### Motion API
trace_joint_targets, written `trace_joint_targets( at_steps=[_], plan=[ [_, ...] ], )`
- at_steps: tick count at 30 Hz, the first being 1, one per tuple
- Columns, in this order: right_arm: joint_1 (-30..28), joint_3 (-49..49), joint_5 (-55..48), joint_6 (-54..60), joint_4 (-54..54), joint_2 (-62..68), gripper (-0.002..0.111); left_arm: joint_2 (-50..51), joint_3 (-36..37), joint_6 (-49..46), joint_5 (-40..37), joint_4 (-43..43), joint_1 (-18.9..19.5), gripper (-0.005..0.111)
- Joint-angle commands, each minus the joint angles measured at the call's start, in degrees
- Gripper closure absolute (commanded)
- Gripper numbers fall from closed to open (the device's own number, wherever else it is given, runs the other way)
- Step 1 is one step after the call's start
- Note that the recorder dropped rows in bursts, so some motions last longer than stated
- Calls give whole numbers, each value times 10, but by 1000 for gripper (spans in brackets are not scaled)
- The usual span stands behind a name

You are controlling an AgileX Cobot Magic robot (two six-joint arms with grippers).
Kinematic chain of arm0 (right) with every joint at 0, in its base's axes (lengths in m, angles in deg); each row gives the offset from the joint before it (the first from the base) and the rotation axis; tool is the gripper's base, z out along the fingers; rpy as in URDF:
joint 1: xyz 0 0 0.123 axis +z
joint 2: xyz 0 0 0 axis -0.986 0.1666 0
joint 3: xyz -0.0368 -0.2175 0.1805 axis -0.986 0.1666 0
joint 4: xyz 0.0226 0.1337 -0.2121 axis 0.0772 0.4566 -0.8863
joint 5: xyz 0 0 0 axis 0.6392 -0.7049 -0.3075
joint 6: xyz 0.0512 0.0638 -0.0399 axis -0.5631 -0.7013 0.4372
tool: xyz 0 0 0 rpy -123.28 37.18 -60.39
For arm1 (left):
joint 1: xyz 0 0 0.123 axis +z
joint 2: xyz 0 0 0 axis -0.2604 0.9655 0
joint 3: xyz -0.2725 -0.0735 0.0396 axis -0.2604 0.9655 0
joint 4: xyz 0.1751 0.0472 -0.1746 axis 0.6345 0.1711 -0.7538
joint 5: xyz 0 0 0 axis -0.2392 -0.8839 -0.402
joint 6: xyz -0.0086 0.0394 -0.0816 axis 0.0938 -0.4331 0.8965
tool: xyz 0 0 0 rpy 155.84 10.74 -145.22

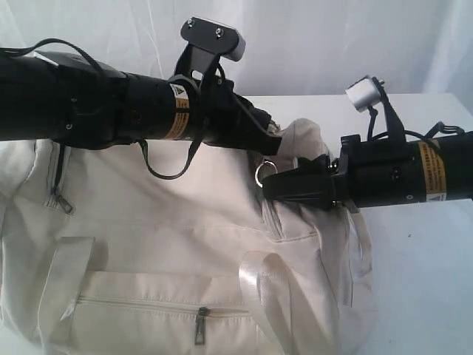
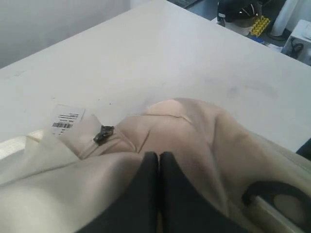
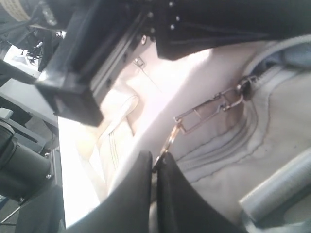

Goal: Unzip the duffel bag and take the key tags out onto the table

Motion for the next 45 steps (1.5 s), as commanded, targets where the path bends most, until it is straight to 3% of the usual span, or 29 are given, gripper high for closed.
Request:
trace_joint_targets(
  at_steps=[1,12,21,45],
  plan=[
    [7,1,47,10,-33,-4,108,-2,-3,-5,-51,9,1,107],
    [7,1,-4,-39,-72,-4,108,-10,-5,-35,-103,6,1,107],
    [7,1,47,-79,-72,-5,108,-9,-38,-26,-157,4,1,107],
    [7,5,47,-253,-72,-123,108,-9,-49,-26,-161,4,1,107]
  ],
)
